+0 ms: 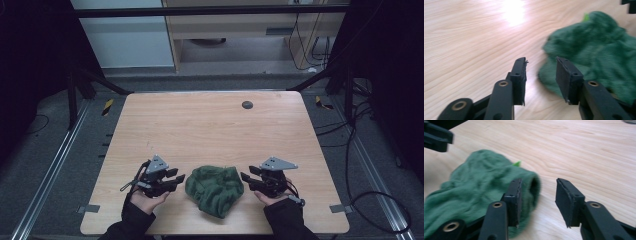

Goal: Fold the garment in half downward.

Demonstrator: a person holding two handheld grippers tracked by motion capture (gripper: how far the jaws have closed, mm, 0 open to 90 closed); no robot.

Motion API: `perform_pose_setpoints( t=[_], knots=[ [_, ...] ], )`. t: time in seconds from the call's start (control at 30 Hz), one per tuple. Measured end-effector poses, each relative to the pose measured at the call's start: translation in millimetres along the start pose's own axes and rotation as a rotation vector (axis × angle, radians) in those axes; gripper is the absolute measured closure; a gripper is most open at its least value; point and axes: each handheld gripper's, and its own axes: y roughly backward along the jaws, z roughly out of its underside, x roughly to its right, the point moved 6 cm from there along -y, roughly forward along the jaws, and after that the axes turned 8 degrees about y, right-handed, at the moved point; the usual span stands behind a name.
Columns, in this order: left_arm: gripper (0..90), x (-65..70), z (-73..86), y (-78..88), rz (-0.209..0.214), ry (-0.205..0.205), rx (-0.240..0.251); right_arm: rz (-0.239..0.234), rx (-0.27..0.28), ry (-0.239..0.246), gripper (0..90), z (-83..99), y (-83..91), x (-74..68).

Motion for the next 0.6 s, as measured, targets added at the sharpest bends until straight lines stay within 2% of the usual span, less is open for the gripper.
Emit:
perform_pose_setpoints(
  t=[0.03,0.2,0.23,0.27,0.3,0.33,0.37,0.4,0.5,0.53,0.57,0.6],
  knots=[
    [57.1,-9.4,1.0,2.2,-0.020,0.015,0.005,0.011,0.001,-0.006,52.7,0.8,0.5,3.9],
    [49.0,-32.2,3.7,9.1,-0.071,0.053,0.027,0.062,0.000,-0.040,41.8,5.2,5.1,23.4],
    [47.2,-32.2,3.7,9.1,-0.071,0.053,0.027,0.062,0.000,-0.040,41.8,5.2,5.1,23.4],
    [45.5,-41.6,4.2,13.8,-0.098,0.071,0.051,0.086,-0.003,-0.058,37.8,8.1,7.1,31.3],
    [43.3,-41.6,4.2,13.8,-0.098,0.071,0.051,0.095,-0.007,-0.067,35.2,10.0,8.2,36.1],
    [42.4,-49.0,4.7,17.3,-0.113,0.085,0.059,0.098,-0.009,-0.076,33.8,11.1,8.8,38.6],
    [41.5,-49.0,4.7,17.3,-0.113,0.085,0.059,0.098,-0.009,-0.076,33.8,11.1,8.8,38.6],
    [40.1,-57.3,6.1,20.7,-0.137,0.096,0.070,0.111,-0.011,-0.088,32.3,13.7,10.9,45.0],
    [37.6,-64.2,8.1,22.8,-0.145,0.101,0.071,0.123,-0.018,-0.101,29.7,17.3,13.1,52.4],
    [36.6,-72.4,11.0,24.7,-0.158,0.113,0.070,0.132,-0.021,-0.109,29.0,19.1,14.2,55.9],
    [36.1,-72.4,11.0,24.7,-0.158,0.113,0.070,0.132,-0.021,-0.109,29.0,19.1,14.2,55.9],
    [35.1,-78.5,13.7,26.1,-0.168,0.120,0.065,0.141,-0.028,-0.120,27.2,22.2,16.0,61.2]
  ],
)
